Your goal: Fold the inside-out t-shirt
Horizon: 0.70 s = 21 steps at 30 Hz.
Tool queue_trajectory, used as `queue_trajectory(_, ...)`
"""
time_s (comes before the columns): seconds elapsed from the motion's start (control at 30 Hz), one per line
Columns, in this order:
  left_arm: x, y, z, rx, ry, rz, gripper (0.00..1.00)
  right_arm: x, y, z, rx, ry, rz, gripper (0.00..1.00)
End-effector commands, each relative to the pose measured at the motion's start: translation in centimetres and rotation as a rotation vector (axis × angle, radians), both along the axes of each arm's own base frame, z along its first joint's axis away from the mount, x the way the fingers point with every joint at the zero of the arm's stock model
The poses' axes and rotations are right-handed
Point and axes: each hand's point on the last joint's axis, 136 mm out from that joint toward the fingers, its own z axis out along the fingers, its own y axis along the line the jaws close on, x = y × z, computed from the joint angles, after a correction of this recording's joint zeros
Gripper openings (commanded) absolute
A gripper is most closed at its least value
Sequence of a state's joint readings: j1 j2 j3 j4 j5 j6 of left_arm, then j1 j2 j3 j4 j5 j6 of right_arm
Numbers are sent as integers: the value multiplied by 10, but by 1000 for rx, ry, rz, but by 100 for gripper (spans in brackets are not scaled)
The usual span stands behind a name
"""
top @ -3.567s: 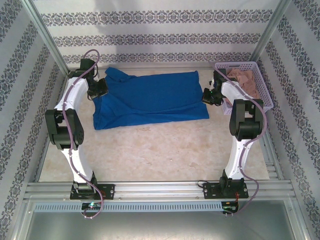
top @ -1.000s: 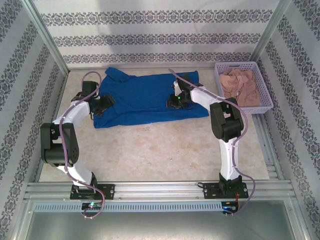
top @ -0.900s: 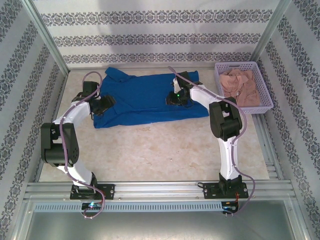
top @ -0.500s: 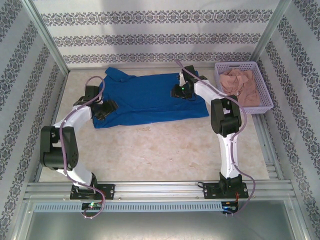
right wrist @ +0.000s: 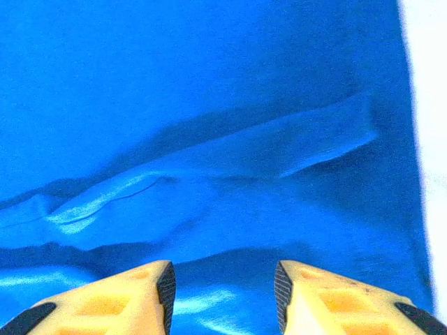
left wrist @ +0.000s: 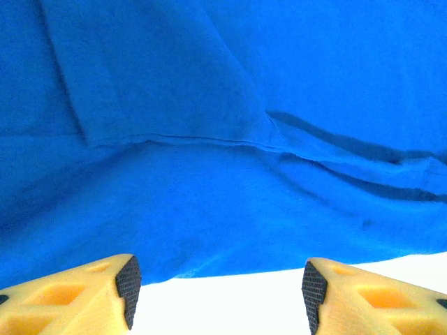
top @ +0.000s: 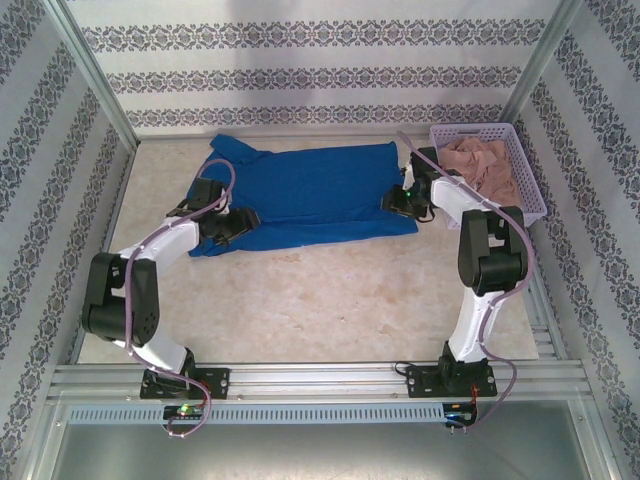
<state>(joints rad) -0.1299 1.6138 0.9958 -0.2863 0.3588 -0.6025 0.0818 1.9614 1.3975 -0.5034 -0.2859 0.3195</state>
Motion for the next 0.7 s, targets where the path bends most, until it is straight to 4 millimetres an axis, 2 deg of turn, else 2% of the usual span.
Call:
queue_trajectory(0.0,16,-11,7,8,-49,-44,64,5,9,-10,33,30,12,48)
queue_trajectory(0.13,19,-13,2,18,-33,-53,64,23,10,-15,43,37,12,47)
queue_trajectory(0.43,21,-10,-10,61,-5,-63,64,65,9,-10,69,-4,-15,45)
queue_trajectory(0.57,26,-11,-8,61,-15,-68,64,76,3,-11,79,0,-34,43)
queue_trajectory(0.67,30,-20,0,33,-47,-102,64,74,0,3,72,-36,-31,43)
